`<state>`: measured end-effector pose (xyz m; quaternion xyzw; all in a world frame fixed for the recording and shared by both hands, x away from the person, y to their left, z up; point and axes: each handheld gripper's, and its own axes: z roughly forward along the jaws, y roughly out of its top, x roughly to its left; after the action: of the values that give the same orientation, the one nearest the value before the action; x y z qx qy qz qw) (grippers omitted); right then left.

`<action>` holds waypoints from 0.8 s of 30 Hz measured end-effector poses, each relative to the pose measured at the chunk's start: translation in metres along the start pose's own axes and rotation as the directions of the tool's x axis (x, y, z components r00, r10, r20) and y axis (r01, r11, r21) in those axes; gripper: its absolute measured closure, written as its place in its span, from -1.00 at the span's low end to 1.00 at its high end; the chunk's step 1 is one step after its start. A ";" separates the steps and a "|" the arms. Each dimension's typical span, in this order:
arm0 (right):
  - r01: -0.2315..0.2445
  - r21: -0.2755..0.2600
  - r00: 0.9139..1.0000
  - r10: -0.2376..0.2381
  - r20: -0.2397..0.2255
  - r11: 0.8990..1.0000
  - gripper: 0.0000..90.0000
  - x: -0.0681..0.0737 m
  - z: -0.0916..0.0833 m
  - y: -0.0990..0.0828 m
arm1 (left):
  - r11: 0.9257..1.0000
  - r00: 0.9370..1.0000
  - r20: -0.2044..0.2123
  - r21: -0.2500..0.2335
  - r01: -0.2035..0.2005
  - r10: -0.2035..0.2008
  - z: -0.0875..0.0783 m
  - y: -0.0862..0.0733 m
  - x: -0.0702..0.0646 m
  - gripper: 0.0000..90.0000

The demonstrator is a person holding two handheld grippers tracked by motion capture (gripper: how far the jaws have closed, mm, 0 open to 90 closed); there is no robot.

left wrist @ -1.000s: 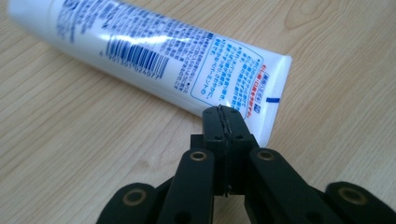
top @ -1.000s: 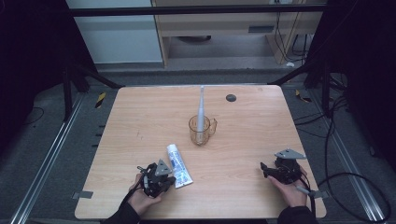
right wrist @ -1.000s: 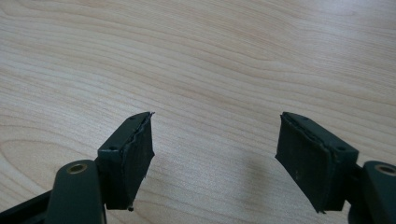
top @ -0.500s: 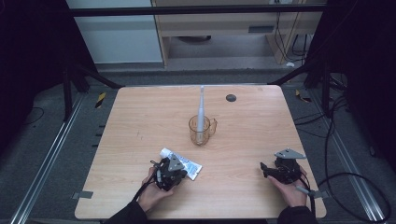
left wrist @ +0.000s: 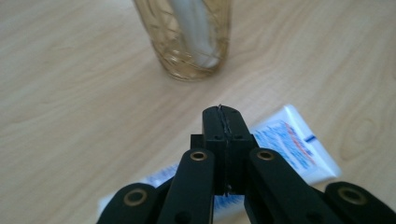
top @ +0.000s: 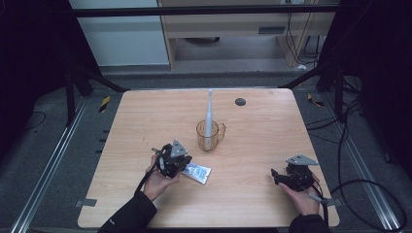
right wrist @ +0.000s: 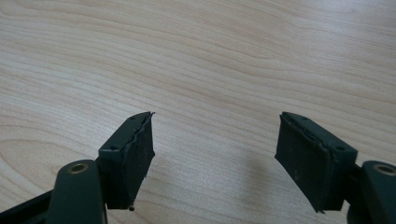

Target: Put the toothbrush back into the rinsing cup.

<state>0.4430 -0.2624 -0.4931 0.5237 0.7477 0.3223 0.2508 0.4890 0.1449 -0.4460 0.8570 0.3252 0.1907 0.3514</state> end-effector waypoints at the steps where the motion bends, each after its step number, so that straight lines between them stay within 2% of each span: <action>1: 0.004 0.000 1.000 -0.004 0.001 1.000 -0.39 -0.001 0.000 0.000 | 1.000 1.000 -0.014 -0.005 0.004 -0.004 0.000 0.002 0.004 0.99; 4: 0.004 0.000 1.000 -0.004 0.004 1.000 -0.39 -0.001 0.000 -0.001 | 1.000 0.998 -0.054 0.007 0.022 -0.021 0.005 0.005 0.019 0.99; 7: -0.001 0.002 1.000 0.001 -0.002 1.000 -0.39 0.000 0.000 0.000 | 0.999 0.998 -0.057 0.023 0.039 -0.038 0.012 0.005 0.033 0.99; 10: -0.002 0.005 1.000 0.002 -0.004 1.000 -0.39 0.000 0.001 0.000 | 0.997 0.998 -0.063 0.067 0.030 -0.026 0.023 0.002 0.042 0.99; 14: 0.003 0.003 1.000 -0.003 -0.002 1.000 -0.38 -0.001 0.000 0.000 | 0.992 0.998 -0.059 0.123 0.014 -0.006 0.030 -0.003 0.044 0.99; 18: 0.004 0.002 1.000 -0.004 0.001 1.000 -0.38 -0.002 0.000 0.000 | 0.987 0.998 -0.057 0.160 0.006 0.003 0.030 -0.008 0.043 0.99; 21: 0.004 0.005 1.000 -0.004 -0.002 1.000 -0.38 -0.001 0.000 0.000 | 0.988 0.998 -0.059 0.155 -0.003 0.012 0.026 -0.014 0.042 0.99; 24: 0.000 0.007 1.000 0.000 -0.003 1.000 -0.38 0.000 0.001 0.000 | 0.987 0.998 -0.056 0.161 0.007 0.002 0.021 -0.018 0.043 0.99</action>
<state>0.4434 -0.2626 -0.4937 0.5240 0.7492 0.3206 0.2478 0.5235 0.1741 -0.4690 0.8766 0.3502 0.1875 0.2717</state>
